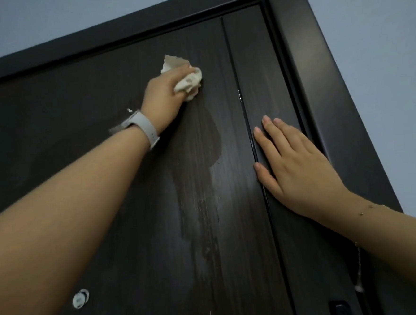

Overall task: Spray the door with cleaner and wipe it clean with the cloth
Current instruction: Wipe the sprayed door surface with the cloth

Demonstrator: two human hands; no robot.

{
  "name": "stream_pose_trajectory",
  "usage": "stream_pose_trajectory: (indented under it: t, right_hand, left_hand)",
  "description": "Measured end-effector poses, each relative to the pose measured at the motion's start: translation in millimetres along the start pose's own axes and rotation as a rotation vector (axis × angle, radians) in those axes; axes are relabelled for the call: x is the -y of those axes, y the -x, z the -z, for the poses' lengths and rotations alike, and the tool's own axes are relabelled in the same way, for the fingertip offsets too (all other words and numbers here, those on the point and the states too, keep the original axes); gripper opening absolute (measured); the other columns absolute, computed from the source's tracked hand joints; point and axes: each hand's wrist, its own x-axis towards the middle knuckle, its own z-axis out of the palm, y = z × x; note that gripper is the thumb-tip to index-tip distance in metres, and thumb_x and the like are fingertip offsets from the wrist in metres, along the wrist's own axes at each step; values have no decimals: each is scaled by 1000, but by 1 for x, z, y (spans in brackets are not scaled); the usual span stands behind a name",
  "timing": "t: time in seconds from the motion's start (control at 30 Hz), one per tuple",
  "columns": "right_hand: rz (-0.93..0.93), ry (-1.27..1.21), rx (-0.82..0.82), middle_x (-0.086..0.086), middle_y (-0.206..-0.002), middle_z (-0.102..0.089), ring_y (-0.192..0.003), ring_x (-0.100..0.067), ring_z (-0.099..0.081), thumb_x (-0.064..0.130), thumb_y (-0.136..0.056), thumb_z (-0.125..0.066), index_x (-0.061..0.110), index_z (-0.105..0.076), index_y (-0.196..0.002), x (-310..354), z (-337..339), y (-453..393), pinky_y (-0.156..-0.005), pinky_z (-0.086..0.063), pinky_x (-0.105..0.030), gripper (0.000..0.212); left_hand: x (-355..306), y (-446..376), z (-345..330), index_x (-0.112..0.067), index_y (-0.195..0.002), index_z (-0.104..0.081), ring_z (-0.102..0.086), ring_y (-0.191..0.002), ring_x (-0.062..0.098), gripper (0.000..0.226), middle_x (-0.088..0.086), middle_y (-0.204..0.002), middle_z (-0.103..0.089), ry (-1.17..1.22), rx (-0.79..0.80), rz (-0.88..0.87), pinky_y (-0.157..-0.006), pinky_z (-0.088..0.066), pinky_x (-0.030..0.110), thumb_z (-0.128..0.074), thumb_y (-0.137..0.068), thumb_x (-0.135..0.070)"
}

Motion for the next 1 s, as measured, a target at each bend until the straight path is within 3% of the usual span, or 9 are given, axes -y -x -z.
stream_pose_trajectory:
  t: [0.07,0.2,0.3,0.4,0.53,0.63,0.7,0.83,1.0]
  right_hand:
    - [2,-8,1,-19,-154,-32,-143,-32,-30,42,-100,-28,3,-34,-148,0,0,0,-117,-28,-45,62]
    - [14,-71,34,-16,-154,-33,-143,-29,-31,42,-99,-27,7,-36,-148,-4,7,-2,-117,-27,-41,61]
    - [78,-112,59,-13,-147,-46,-134,-29,-45,38,-99,-27,9,-50,-140,-25,23,-6,-113,-31,-39,55]
    - [46,-117,51,-10,-147,-46,-134,-27,-44,35,-98,-28,10,-49,-141,-44,28,0,-116,-25,-38,53]
    - [-47,-109,25,-7,-161,-17,-150,-21,-12,39,-99,-27,11,-30,-151,-45,20,7,-121,-14,-37,59]
    - [-114,-112,8,-8,-161,-15,-150,-20,-9,42,-98,-24,11,-30,-151,-49,20,6,-122,-8,-33,61]
    - [-109,-111,14,-7,-162,-15,-150,-18,-9,42,-98,-24,11,-29,-151,-49,19,7,-122,-7,-31,61]
    - [-122,-138,20,-6,-162,-14,-150,-16,-8,42,-98,-25,12,-20,-154,-47,20,6,-121,-5,-28,63]
    - [-139,-175,29,-4,-162,-14,-150,-15,-8,43,-97,-24,18,-15,-155,-47,23,7,-121,-11,-31,64]
  left_hand:
    - [-7,-3,-12,-15,-140,-51,-44,-134,18,46,4,-145,-49,-104,32,-24,-104,-24,7,-59,-94,-14]
    - [-43,76,-29,-14,-148,-37,-27,-144,23,59,8,-156,-33,-174,197,-204,-118,-16,28,-42,-98,-44]
    - [-58,143,-30,-10,-146,-40,-40,-134,25,49,11,-144,-47,-271,240,-359,-120,-16,33,-34,-102,-30]
    - [-41,129,-25,-7,-147,-37,-47,-124,33,51,15,-134,-53,-412,306,-472,-117,-25,42,-34,-99,-23]
    - [-9,20,-14,-8,-147,-36,-40,-135,37,51,18,-147,-43,-380,245,-274,-117,-22,45,-32,-99,-25]
    - [-3,-37,-22,-6,-146,-38,-32,-142,32,56,16,-150,-39,-386,248,-206,-119,-15,46,-23,-99,-33]
    - [-10,-44,-33,-4,-144,-39,-33,-140,36,54,17,-148,-41,-364,221,-178,-117,-18,45,-25,-99,-31]
    - [-39,29,-40,-3,-143,-42,-40,-132,40,50,19,-146,-43,-346,229,-380,-114,-24,43,-35,-99,-25]
    - [-65,126,-35,-5,-148,-35,-45,-130,30,51,15,-138,-50,-454,433,-594,-119,-21,44,-33,-101,-26]
